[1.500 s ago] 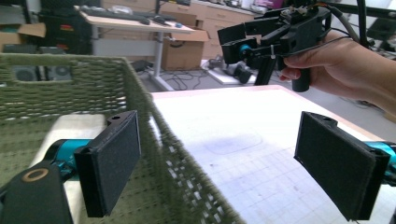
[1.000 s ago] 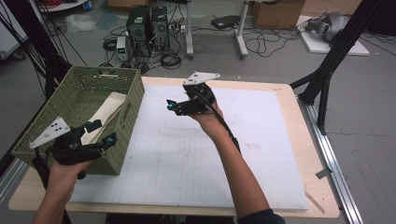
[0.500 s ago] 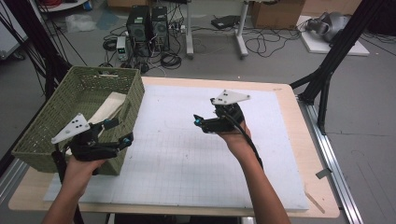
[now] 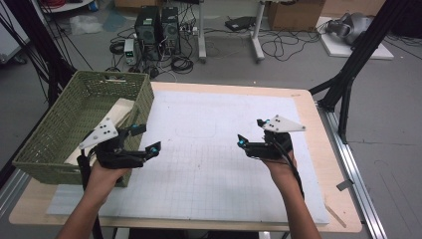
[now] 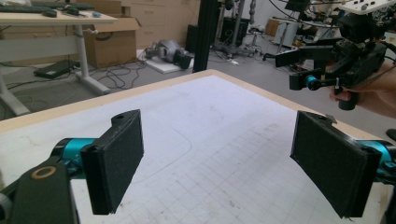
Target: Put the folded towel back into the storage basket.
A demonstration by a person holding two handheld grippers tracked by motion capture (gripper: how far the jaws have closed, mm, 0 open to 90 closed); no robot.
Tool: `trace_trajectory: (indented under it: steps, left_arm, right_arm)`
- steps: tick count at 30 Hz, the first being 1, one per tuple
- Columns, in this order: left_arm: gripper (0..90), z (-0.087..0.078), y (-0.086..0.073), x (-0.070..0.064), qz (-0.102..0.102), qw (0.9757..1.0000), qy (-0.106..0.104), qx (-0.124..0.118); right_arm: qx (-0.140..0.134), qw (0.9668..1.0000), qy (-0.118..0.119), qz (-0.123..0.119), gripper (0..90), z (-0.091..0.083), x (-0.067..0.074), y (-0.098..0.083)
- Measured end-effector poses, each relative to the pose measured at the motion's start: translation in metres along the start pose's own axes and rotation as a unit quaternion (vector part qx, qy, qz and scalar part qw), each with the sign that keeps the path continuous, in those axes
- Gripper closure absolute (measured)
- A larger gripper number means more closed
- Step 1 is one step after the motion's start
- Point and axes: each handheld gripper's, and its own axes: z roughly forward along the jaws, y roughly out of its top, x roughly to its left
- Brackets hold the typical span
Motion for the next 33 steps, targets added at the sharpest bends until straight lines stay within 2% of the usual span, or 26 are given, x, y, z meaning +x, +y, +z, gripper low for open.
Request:
trace_trajectory:
  steps: [8,16,24,33]
  left_arm:
    - [17.2,0.020,-0.009,-0.009,0.011,0.9997,-0.022,-0.005]
    - [17.2,0.033,-0.021,-0.011,0.022,0.9994,-0.028,0.001]
    - [17.2,0.051,-0.048,-0.017,0.029,0.9987,-0.037,0.019]
    - [17.2,0.056,-0.069,-0.015,0.026,0.9986,-0.029,0.035]
  right_arm:
    - [-0.003,0.9993,-0.030,0.022,16.9,-0.024,-0.011,-0.033]
    - [-0.007,0.9982,-0.051,0.030,16.9,-0.040,-0.014,-0.057]
    - [0.008,0.9974,-0.059,0.041,16.9,-0.043,-0.014,-0.083]
    - [0.012,0.9962,-0.065,0.056,16.9,-0.042,-0.019,-0.104]
